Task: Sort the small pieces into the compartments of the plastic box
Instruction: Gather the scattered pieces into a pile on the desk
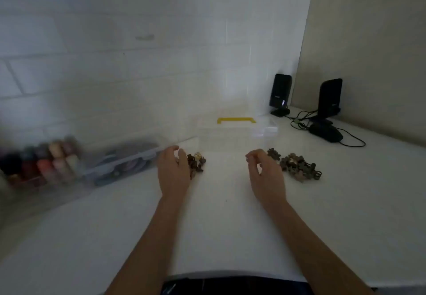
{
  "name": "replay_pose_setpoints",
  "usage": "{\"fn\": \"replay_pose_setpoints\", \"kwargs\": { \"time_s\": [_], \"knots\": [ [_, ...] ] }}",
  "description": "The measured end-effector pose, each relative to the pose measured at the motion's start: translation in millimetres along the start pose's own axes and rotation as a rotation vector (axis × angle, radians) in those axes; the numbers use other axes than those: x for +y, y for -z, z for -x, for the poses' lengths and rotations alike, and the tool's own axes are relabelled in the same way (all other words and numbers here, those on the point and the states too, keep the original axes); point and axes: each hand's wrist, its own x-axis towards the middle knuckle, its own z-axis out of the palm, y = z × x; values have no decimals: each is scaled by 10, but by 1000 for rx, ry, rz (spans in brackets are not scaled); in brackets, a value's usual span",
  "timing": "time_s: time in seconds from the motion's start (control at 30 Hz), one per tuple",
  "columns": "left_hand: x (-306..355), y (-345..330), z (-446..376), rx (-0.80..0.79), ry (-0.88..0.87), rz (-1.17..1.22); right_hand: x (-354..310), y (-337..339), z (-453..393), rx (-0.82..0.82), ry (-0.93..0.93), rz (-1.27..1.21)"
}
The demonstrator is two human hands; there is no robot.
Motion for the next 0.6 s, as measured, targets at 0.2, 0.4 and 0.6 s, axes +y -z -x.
{"fn": "replay_pose_setpoints", "kwargs": {
  "time_s": [0.2,0.4,0.6],
  "knots": [
    [-97,-145,-290,-249,87,-54,56,-39,-43,-18,-67,-51],
    [50,-419,-232,-374,223,23,115,-93,-69,-50,-80,-85],
    [575,-913,336,-367,-14,62,117,88,-178,43,-69,-19]
  ]
}}
